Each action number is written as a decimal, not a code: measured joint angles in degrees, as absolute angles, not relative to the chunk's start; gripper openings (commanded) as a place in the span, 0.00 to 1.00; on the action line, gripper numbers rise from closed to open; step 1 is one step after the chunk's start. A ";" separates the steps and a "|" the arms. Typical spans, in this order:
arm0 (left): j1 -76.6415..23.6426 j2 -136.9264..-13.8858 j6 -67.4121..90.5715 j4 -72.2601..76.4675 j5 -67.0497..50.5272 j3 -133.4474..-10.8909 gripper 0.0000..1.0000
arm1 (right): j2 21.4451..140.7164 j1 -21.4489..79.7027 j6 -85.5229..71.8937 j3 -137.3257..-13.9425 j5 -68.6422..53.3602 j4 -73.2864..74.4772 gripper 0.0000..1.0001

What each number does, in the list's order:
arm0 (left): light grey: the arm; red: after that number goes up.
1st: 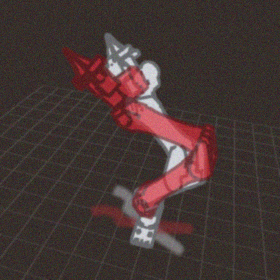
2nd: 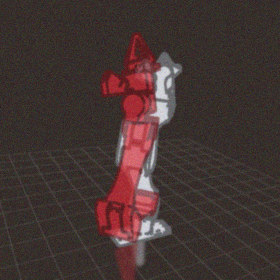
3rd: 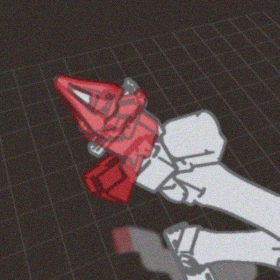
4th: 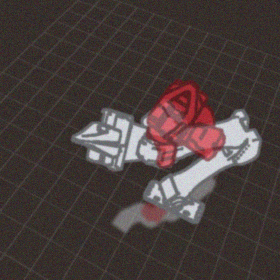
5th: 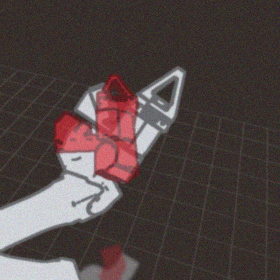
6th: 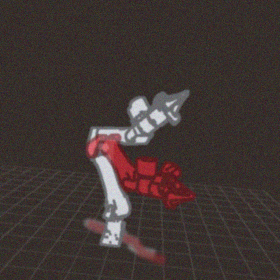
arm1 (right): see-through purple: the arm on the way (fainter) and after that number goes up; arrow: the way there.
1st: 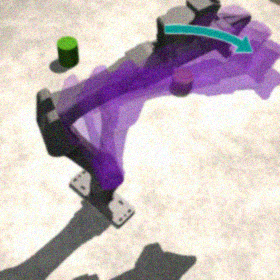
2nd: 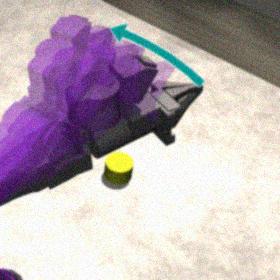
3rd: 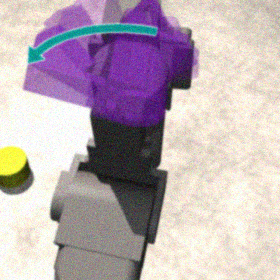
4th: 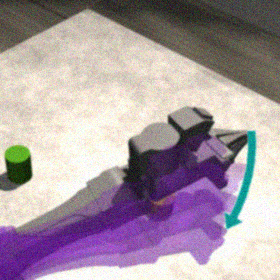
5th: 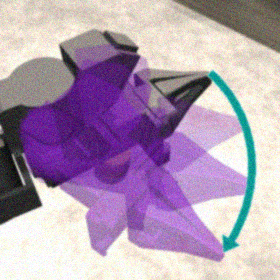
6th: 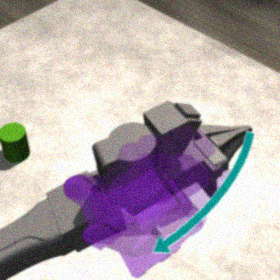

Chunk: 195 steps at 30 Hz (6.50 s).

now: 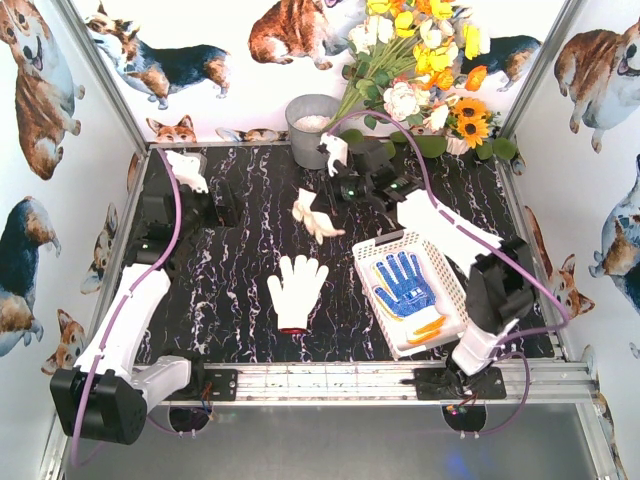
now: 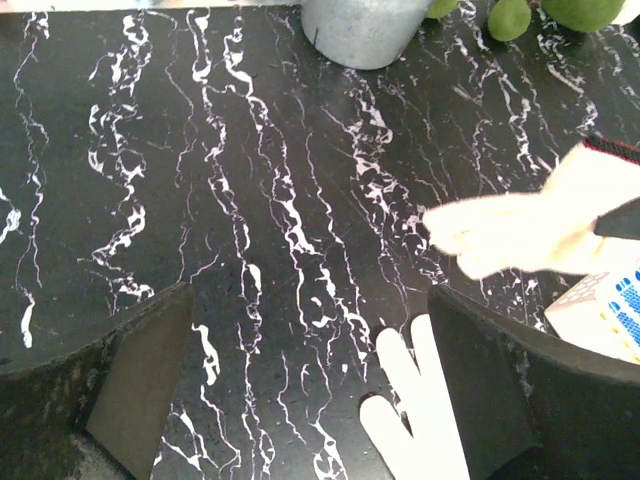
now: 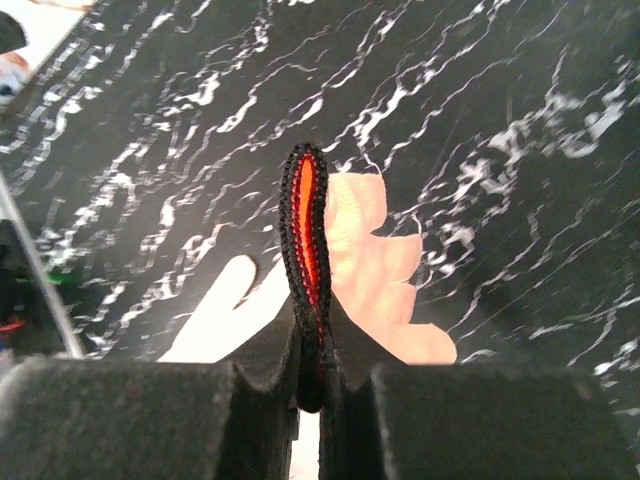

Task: Put the gloves into the storage basket
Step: Pair the glove with the glove.

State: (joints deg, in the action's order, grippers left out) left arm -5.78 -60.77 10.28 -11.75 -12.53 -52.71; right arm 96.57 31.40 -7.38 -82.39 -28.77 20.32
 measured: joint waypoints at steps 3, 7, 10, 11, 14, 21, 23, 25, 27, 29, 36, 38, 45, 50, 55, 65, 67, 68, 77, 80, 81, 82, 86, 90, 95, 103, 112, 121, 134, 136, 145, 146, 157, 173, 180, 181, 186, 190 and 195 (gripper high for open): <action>-5.78 -60.66 10.15 -11.94 -11.27 -52.07 0.94 | 99.83 31.38 -2.22 -84.60 -28.16 19.05 0.00; -5.76 -60.69 9.80 -12.21 -10.02 -52.05 0.94 | 104.18 31.53 2.02 -85.06 -29.63 16.32 0.00; -5.76 -60.69 9.63 -12.21 -9.37 -52.03 0.95 | 107.74 32.21 3.55 -85.06 -31.48 15.49 0.00; -5.76 -60.69 9.58 -12.21 -9.32 -52.03 0.95 | 108.77 32.67 4.03 -85.03 -31.92 15.46 0.00; -5.76 -60.84 9.52 -12.19 -9.34 -52.03 0.95 | 110.54 34.57 4.73 -84.33 -33.10 15.03 0.00; -5.76 -61.87 9.39 -12.21 -9.52 -52.03 0.95 | 110.61 39.64 4.78 -79.42 -35.94 13.26 0.00; -5.76 -61.98 9.39 -12.23 -9.61 -52.03 0.96 | 110.54 40.80 4.80 -77.60 -36.16 13.08 0.00; -5.76 -62.04 9.39 -12.21 -9.61 -52.03 0.96 | 110.39 41.71 4.89 -75.66 -36.23 13.04 0.00; -5.76 -62.13 9.39 -12.21 -9.65 -52.03 0.96 | 110.26 42.24 4.89 -74.37 -36.23 13.02 0.00; -5.76 -62.30 9.39 -12.23 -9.72 -52.03 0.96 | 109.95 42.48 4.86 -73.45 -36.25 12.99 0.00; -5.76 -62.92 9.39 -12.21 -10.90 -52.03 0.96 | 105.75 43.29 4.84 -70.22 -34.79 12.93 0.13; -5.76 -63.11 9.41 -12.21 -11.42 -52.03 0.96 | 103.72 43.79 4.67 -68.75 -34.11 12.84 0.19; -5.76 -65.10 10.15 -11.14 -16.93 -52.03 0.92 | 97.10 45.78 2.85 -65.71 -30.41 13.47 0.36; -5.76 -66.04 14.76 -9.87 -21.32 -49.95 0.90 | 88.66 46.59 -1.17 -61.14 -28.16 13.39 0.37; -6.28 -64.01 25.28 -6.44 -26.35 -41.06 0.87 | 84.73 46.87 -13.76 -59.53 -24.29 13.52 0.37; -11.38 -68.03 40.64 -0.49 -32.01 -29.74 0.62 | 89.62 47.16 -44.75 -56.45 -12.82 17.06 0.36; -11.75 -70.48 41.67 1.32 -32.53 -29.69 0.61 | 90.91 47.72 -47.75 -56.40 -11.77 18.00 0.36; -12.05 -71.77 42.09 2.37 -32.93 -29.65 0.60 | 91.29 48.14 -49.56 -56.29 -11.44 18.11 0.36; -14.22 -82.04 44.84 10.76 -35.35 -29.52 0.50 | 92.31 49.91 -61.21 -54.41 -9.30 17.50 0.38; -14.35 -84.73 45.04 12.19 -35.33 -29.56 0.50 | 92.68 49.87 -62.72 -54.41 -8.45 17.98 0.39; -14.37 -85.41 44.99 12.29 -35.18 -29.61 0.51 | 92.68 49.87 -63.09 -54.41 -8.05 18.09 0.39; -14.44 -85.95 44.86 12.21 -34.87 -29.63 0.52 | 92.68 49.87 -63.33 -54.41 -7.64 18.09 0.39; -14.76 -86.24 43.16 10.20 -32.75 -30.02 0.55 | 92.86 49.87 -64.29 -54.41 -6.55 18.15 0.39; -14.94 -85.06 41.19 7.86 -30.26 -30.52 0.56 | 94.17 49.87 -64.64 -54.41 -6.00 18.22 0.39; -14.94 -85.08 40.45 8.14 -29.56 -30.52 0.51 | 96.77 49.89 -64.53 -54.87 -5.89 18.76 0.39; -14.94 -89.93 41.10 12.78 -31.38 -31.24 0.29 | 98.43 49.87 -63.26 -56.82 -5.74 19.49 0.38; -14.94 -91.13 41.04 13.69 -31.70 -31.42 0.23 | 100.44 49.87 -62.02 -58.54 -5.54 19.42 0.36; -15.22 -93.27 42.72 17.47 -32.60 -30.83 0.02 | 101.73 49.87 -61.36 -59.05 -5.45 19.20 0.09; -15.49 -89.21 43.27 14.52 -30.65 -30.68 0.00 | 101.27 49.87 -59.64 -59.92 -6.66 19.51 0.00; -15.49 -86.41 43.31 13.72 -30.13 -30.15 0.00 | 100.42 49.87 -59.59 -59.92 -7.25 19.53 0.00; -15.53 -78.50 43.29 9.08 -28.38 -27.55 0.00 | 96.51 49.89 -58.94 -59.90 -10.48 19.35 0.00; -15.53 -77.60 43.29 8.25 -28.21 -26.89 0.00 | 96.51 49.89 -58.87 -59.90 -10.79 19.49 0.00; -15.53 -70.08 44.36 3.81 -27.83 -23.66 0.00 | 96.49 52.58 -58.50 -59.92 -11.79 23.03 0.00; -15.57 -66.76 45.23 1.85 -28.47 -18.98 0.00 | 95.88 54.89 -60.27 -59.35 -10.50 25.54 0.00; -15.68 -65.21 46.72 2.20 -28.45 -16.36 0.00 | 95.88 55.51 -60.62 -58.39 -10.44 25.54 0.00; -15.70 -64.90 46.76 2.13 -28.42 -16.21 0.00 | 95.88 55.53 -60.71 -58.33 -10.44 25.58 0.00; -15.70 -64.34 46.74 2.15 -28.16 -16.12 0.00 | 95.98 55.75 -61.01 -58.33 -10.44 25.52 0.00; -15.70 -65.45 46.72 2.79 -28.14 -16.12 0.00 | 96.01 55.88 -61.32 -58.33 -10.35 25.52 0.00; -15.70 -67.64 46.48 3.73 -28.12 -16.14 0.00 | 96.42 55.88 -61.63 -58.33 -10.07 25.56 0.01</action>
